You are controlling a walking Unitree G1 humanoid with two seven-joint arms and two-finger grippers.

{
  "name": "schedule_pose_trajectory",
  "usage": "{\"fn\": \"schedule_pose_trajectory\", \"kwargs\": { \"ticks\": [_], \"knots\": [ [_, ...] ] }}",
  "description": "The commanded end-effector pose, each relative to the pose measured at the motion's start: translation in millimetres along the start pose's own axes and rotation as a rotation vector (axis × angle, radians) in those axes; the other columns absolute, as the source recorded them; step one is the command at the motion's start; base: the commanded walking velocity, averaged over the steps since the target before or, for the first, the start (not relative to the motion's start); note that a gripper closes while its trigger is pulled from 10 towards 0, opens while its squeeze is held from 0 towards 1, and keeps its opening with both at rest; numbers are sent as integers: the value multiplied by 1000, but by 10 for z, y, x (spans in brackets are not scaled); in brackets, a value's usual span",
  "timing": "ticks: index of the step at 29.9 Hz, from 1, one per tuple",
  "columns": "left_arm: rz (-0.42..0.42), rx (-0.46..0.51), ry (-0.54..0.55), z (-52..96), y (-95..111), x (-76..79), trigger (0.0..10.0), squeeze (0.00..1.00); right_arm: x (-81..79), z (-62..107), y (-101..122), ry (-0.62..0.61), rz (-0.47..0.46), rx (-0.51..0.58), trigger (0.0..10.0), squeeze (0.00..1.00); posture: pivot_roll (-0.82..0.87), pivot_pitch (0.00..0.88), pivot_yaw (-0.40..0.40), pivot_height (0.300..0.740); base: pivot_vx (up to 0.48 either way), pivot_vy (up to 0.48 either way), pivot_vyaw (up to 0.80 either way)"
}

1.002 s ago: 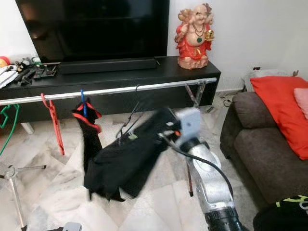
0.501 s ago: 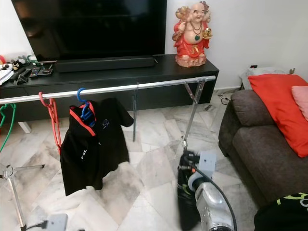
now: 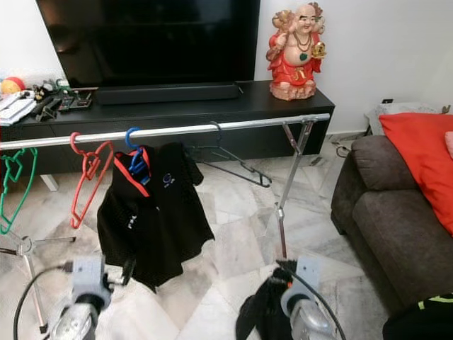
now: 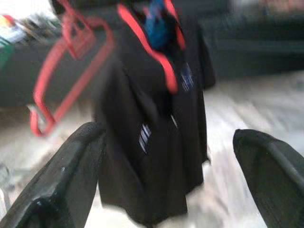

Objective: Hang hanger

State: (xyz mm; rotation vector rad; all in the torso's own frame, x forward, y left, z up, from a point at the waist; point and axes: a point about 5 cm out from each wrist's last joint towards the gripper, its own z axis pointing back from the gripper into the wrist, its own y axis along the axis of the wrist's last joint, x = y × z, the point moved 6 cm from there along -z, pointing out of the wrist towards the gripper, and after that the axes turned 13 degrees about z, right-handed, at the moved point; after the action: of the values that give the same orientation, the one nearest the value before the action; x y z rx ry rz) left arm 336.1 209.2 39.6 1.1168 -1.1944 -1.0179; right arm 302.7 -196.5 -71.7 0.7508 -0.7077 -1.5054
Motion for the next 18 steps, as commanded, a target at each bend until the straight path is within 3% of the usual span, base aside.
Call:
{"fn": "schedule_pose_trajectory", "kwargs": {
  "ticks": [1,8,18],
  "knots": [
    [17,35,61,0,81,-102,10000,0,-33,8,-12,6,2,15,10000,0,24,0,48,740,0,0,781],
    [13,64,-16,4,205,94,10000,0,-144,78,-290,49,-10,-34,10000,0,37,0,54,740,116,0,710],
    [17,56,-15,16,230,120,10000,0,-82,130,-500,1,-37,-108,10000,0,41,0,60,740,306,0,0]
  ]
}}
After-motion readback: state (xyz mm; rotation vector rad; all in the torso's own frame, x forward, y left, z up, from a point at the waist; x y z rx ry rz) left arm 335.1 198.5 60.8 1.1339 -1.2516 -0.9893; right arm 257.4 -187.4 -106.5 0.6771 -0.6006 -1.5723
